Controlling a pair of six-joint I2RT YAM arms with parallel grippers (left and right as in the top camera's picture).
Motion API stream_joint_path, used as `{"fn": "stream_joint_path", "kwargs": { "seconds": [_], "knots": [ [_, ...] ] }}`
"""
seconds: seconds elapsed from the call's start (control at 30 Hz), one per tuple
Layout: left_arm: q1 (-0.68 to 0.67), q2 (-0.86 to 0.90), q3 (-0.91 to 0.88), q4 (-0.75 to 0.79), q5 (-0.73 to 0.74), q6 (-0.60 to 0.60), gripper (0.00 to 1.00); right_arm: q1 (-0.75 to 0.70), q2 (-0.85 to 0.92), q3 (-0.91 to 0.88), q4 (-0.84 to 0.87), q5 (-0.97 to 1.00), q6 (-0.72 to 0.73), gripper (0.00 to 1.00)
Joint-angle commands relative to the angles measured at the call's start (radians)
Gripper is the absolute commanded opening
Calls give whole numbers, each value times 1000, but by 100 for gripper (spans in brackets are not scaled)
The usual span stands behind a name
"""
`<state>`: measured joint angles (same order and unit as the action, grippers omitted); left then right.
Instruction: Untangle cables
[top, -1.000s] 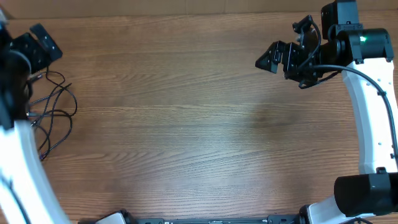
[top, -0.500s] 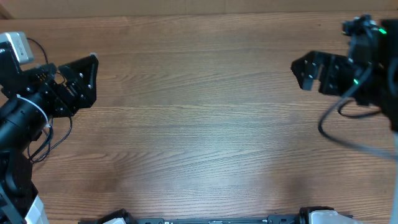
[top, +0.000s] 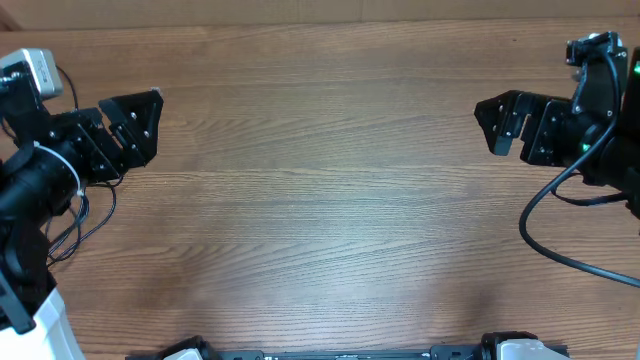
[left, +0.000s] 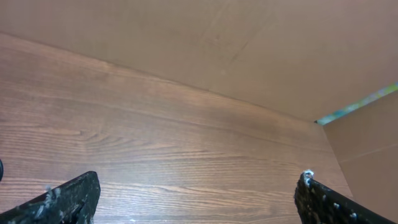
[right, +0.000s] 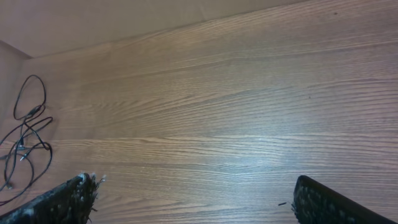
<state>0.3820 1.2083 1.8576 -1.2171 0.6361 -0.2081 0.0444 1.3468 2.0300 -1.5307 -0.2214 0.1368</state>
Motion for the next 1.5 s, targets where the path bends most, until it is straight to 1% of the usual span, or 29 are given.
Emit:
{"fn": "stream_joint_path", "kwargs": {
  "seconds": [0.0, 0.13, 0.27, 0.33, 0.43, 0.53, 0.67, 0.8, 0.83, 1.0, 1.17, 1.33, 1.47],
  "knots": [
    [3, 21, -2, -2, 3, -8, 100, 7, -4, 11, 6, -4, -8, 100],
    [3, 52, -2, -2, 3, -8, 99, 7, -9, 11, 5, -4, -8, 100],
    [3, 81, -2, -2, 3, -8, 100, 7, -35, 10, -39, 13, -11, 100],
    [3, 96, -2, -2, 3, -8, 100, 7, -61, -14, -11, 21, -11, 100],
    [3, 125, -2, -2, 3, -8, 100, 7, -128, -112, 108, 30, -11, 100],
    [3, 154, -2, -2, 3, -8, 100, 7, -226, -288, 303, 29, -11, 100],
    [3, 195, -2, -2, 3, -8, 100, 7, -380, -592, 645, 18, -8, 100],
    [3, 234, -2, -2, 3, -8, 100, 7, -514, -861, 879, 18, -8, 100],
    [3, 249, -2, -2, 3, -8, 100, 7, -562, -957, 948, 15, -8, 100],
    [3, 302, -2, -2, 3, -8, 100, 7, -700, -1231, 1151, 10, -8, 100],
    [3, 354, -2, -2, 3, -8, 100, 6, -816, -1452, 1351, 12, -8, 100],
    [3, 404, -2, -2, -12, -8, 100, 6, -950, -1649, 1464, 24, -8, 100],
    [3, 442, -2, -2, -101, -8, 100, 7, -1064, -1785, 1513, 55, -8, 100]
  ]
}}
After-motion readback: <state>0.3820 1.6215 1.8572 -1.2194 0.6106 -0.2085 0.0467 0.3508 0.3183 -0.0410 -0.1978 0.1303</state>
